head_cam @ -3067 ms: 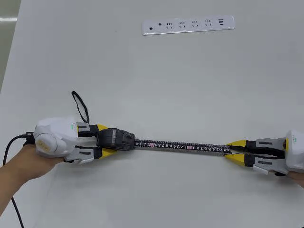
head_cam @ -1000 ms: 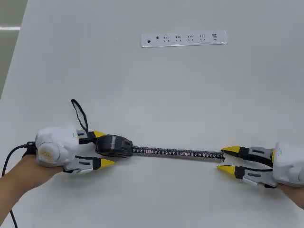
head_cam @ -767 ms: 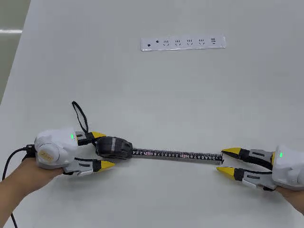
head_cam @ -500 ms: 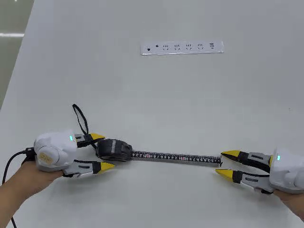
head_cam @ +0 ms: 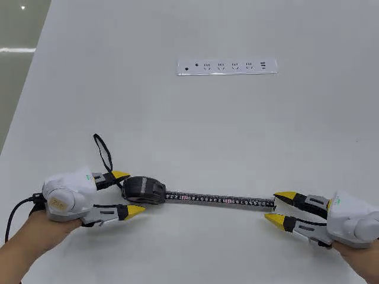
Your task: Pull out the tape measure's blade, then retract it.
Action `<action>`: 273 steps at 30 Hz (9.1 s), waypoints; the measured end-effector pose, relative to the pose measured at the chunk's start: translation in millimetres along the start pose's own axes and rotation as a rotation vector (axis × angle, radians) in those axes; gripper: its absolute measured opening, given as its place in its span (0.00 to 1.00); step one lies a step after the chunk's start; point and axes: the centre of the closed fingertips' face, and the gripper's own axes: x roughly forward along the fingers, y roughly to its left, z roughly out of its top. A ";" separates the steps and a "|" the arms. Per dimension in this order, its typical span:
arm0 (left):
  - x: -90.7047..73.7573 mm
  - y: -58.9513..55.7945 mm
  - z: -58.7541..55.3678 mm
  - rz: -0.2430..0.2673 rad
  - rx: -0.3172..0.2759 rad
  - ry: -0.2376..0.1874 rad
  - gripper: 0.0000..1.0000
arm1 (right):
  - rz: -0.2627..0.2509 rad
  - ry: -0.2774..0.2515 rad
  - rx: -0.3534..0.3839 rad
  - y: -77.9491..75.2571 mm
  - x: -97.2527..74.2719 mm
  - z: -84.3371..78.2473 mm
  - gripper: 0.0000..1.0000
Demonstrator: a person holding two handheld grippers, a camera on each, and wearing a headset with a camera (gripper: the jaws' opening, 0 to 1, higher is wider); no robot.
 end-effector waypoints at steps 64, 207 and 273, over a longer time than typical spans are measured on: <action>-88.0 -34.8 -21.7 0.278 -0.268 -0.173 0.51 | -0.199 -0.101 0.115 56.7 -47.9 15.6 0.44; -75.3 -55.0 -2.2 0.397 -0.395 -0.163 0.66 | -0.191 -0.144 0.068 66.0 -66.3 9.4 0.51; -16.1 -23.2 12.5 0.499 -0.564 -0.113 0.75 | -0.088 -0.071 0.009 18.5 -39.4 6.6 0.49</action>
